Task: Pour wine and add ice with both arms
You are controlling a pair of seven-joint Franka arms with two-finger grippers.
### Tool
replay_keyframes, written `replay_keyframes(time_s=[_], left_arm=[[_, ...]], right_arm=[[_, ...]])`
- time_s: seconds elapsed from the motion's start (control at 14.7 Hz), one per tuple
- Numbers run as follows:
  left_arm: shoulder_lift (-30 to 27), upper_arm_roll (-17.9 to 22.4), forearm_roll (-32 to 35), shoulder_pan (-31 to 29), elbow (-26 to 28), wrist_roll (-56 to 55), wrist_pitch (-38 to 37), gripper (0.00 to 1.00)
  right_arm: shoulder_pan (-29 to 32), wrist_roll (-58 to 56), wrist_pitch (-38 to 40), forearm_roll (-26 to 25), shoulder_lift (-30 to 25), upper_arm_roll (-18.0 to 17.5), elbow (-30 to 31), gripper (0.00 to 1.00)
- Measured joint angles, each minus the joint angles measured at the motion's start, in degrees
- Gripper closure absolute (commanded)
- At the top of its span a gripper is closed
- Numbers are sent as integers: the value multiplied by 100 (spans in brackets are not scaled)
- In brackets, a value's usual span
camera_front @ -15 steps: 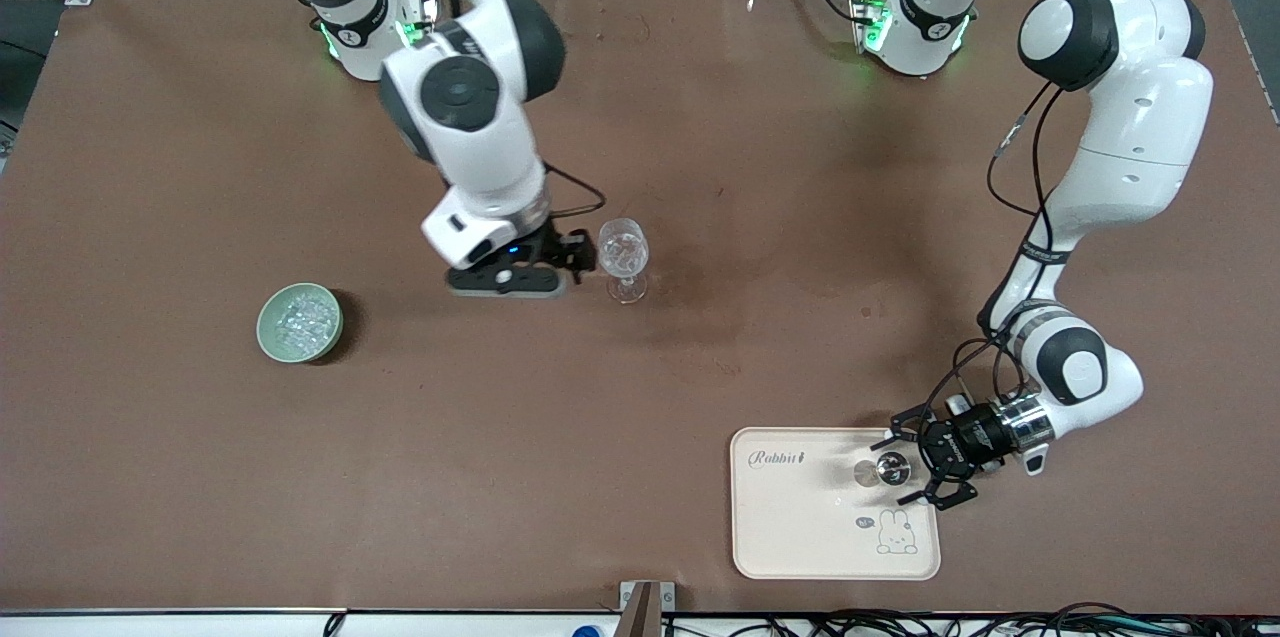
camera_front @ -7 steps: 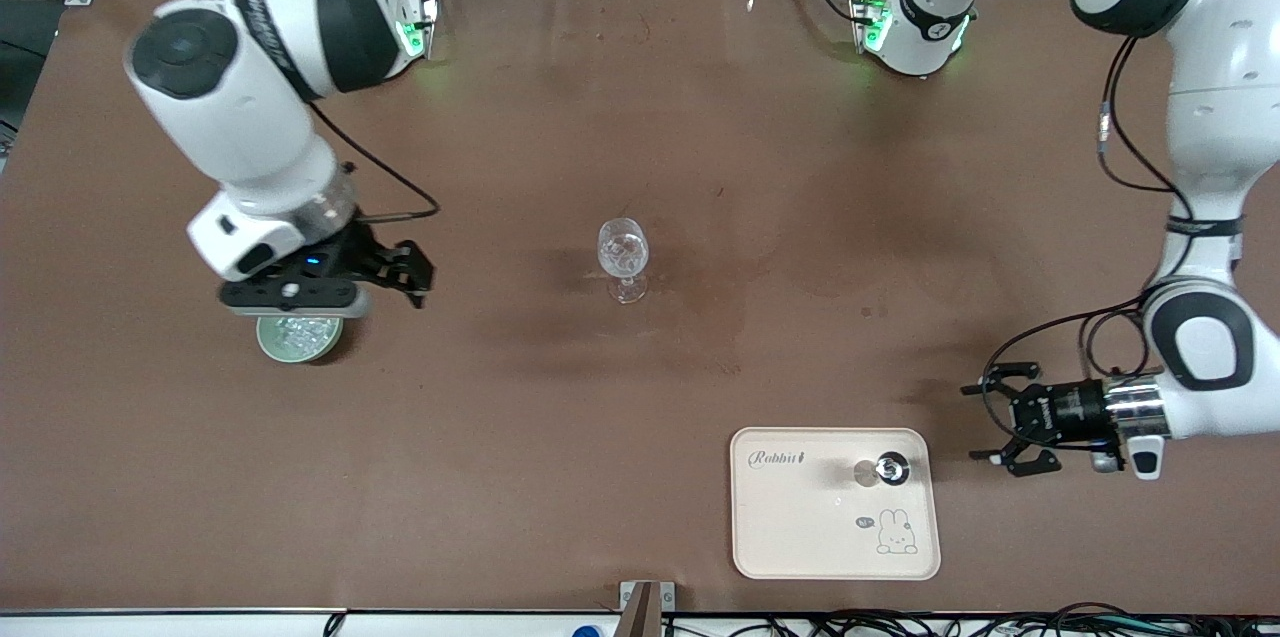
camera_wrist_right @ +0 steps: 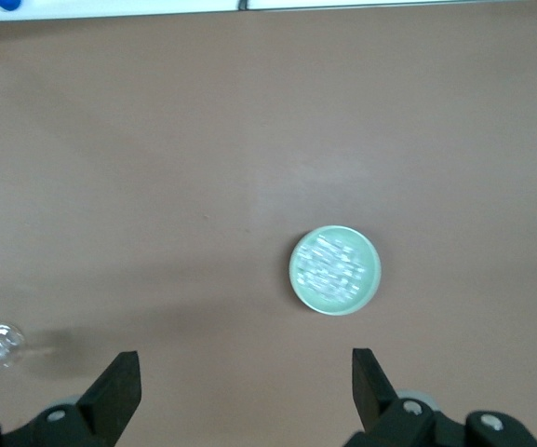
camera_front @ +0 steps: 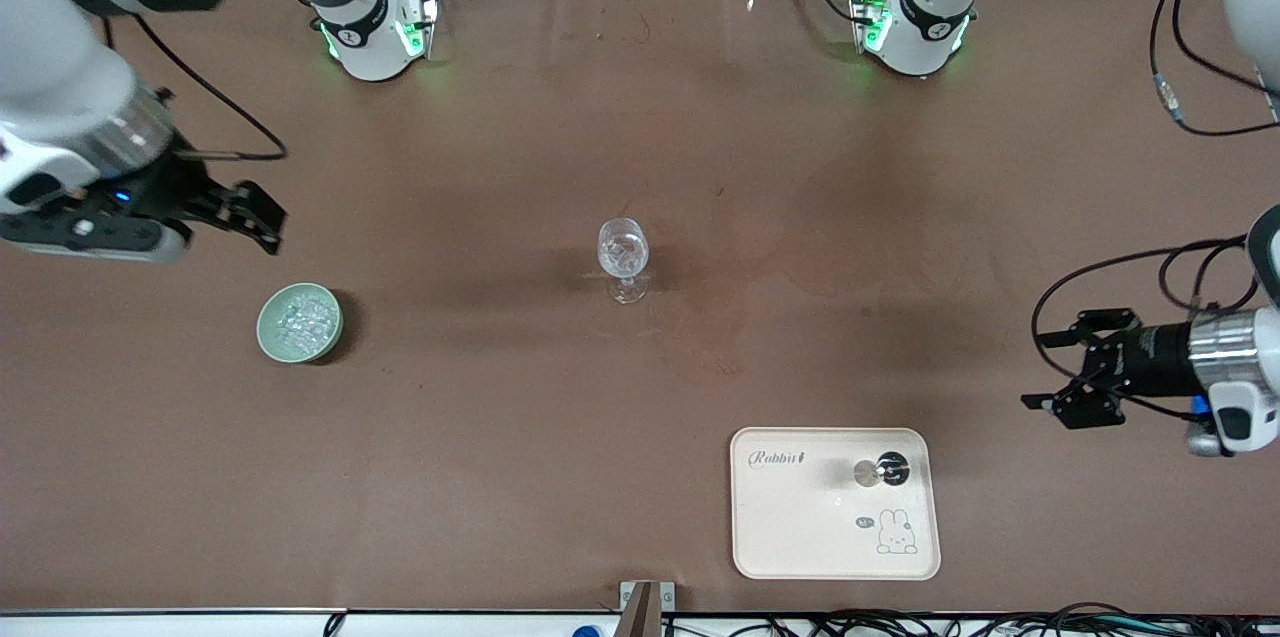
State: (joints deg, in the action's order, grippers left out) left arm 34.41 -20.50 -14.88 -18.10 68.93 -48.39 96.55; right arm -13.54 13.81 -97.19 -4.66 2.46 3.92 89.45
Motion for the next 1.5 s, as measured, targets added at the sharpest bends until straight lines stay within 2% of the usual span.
replay_keyframes(time_s=[0.34, 0.61, 0.82, 0.95, 1.23, 1.36, 1.5], left_arm=[[-855, -488, 1429, 23, 39, 1345, -309, 0], [-1341, -501, 1691, -20, 56, 2559, -490, 0], [-1856, -411, 1695, 16, 169, 3174, -881, 0], [-2316, -153, 1696, 246, 505, 3628, -941, 0], [-3226, 934, 1695, 1381, 1479, 3963, -953, 0], [-3589, 1139, 1695, 1649, 1894, 3967, -913, 0], [-3917, 1175, 1695, 1729, 2277, 3968, -794, 0]], right_arm=[[596, -947, 476, 1, -356, 0, -11, 0], [854, -1114, 769, 15, -379, -34, -252, 0], [1034, -1115, 868, 273, -379, -51, -411, 0], [1154, -1136, 958, 369, -379, -73, -462, 0], [1504, -1148, 1145, 370, -370, -523, -466, 0], [1564, -1148, 1183, 370, -356, -585, -454, 0], [1611, -1212, 1200, 369, -348, -585, -442, 0]])
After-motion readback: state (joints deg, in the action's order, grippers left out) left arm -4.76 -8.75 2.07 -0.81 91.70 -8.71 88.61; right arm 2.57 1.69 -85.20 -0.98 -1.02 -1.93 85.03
